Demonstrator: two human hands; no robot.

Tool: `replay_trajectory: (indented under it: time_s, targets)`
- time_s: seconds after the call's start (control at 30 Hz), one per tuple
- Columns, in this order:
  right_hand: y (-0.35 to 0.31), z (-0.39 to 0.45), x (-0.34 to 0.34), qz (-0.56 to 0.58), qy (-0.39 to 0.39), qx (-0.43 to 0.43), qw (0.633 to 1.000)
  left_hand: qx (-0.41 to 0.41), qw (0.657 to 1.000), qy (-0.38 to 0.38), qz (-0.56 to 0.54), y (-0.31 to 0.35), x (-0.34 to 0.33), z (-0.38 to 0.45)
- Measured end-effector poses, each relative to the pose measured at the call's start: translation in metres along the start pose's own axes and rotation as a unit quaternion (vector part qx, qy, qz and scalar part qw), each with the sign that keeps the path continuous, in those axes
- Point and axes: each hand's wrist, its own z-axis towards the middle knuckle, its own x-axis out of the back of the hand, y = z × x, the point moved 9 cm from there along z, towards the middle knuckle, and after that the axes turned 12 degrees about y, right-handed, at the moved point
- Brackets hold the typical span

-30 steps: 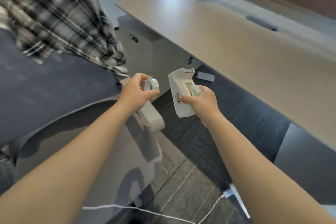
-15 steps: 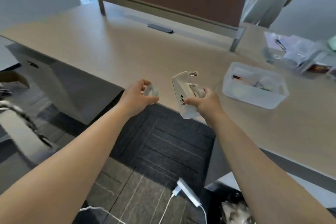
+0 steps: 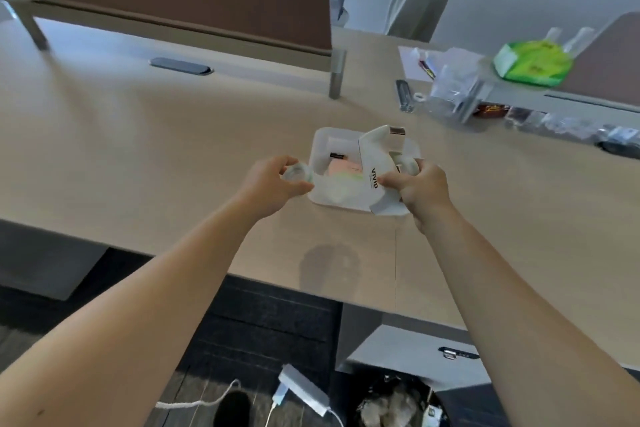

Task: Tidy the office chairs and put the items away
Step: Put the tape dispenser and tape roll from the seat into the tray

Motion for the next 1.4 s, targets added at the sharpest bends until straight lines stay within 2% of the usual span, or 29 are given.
replay_trajectory:
  time_s: [0.43,0.67,0.83,0.97,1.17,1.4]
  targets:
    - [0.023,0.105,0.054,0.013,0.206,-0.072,0.976,-0.123,0.981,-0.142,0.044,0.069,-0.137,0.128]
    - [0.054,0.116,0.075,0.013,0.226,-0.097,0.969,-0.182,0.959,-0.197,0.089,0.087,-0.212,0.142]
    - [0.073,0.12,0.089,0.03,0.222,-0.113,0.968,-0.201,0.953,-0.194,0.119,0.087,-0.237,0.142]
    - [0.069,0.122,0.083,0.023,0.176,-0.108,0.978,-0.172,0.973,-0.13,0.078,0.084,-0.215,0.145]
    - [0.024,0.133,0.023,-0.041,0.011,-0.022,0.999,-0.125,0.991,-0.023,0.047,0.069,-0.137,0.154]
    - [0.013,0.12,-0.077,-0.172,-0.19,0.028,0.966,-0.045,0.997,0.054,0.014,0.023,-0.06,0.16]
